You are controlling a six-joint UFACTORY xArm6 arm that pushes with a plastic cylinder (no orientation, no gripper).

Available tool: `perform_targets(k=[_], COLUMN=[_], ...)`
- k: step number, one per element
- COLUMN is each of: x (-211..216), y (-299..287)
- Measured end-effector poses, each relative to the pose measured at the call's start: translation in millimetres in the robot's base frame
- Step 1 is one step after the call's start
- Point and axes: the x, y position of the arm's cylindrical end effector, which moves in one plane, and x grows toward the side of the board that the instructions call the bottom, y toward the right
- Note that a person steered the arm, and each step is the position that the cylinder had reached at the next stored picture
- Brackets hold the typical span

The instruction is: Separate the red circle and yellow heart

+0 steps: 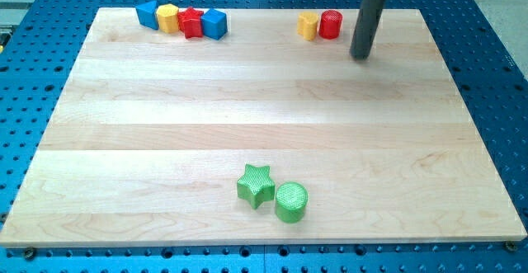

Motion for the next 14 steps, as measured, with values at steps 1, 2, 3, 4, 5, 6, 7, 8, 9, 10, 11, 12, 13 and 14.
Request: perform_targets(k=[1, 2, 3, 4, 5, 6, 7, 8, 9, 10, 11, 12, 13, 14], x=[-57, -87, -66, 1, 33, 25, -2, -24, -50, -64, -64, -64, -63, -56], y=[4, -4, -45, -74, -120, -181, -159, -114, -115, -114, -65, -26, -44, -90])
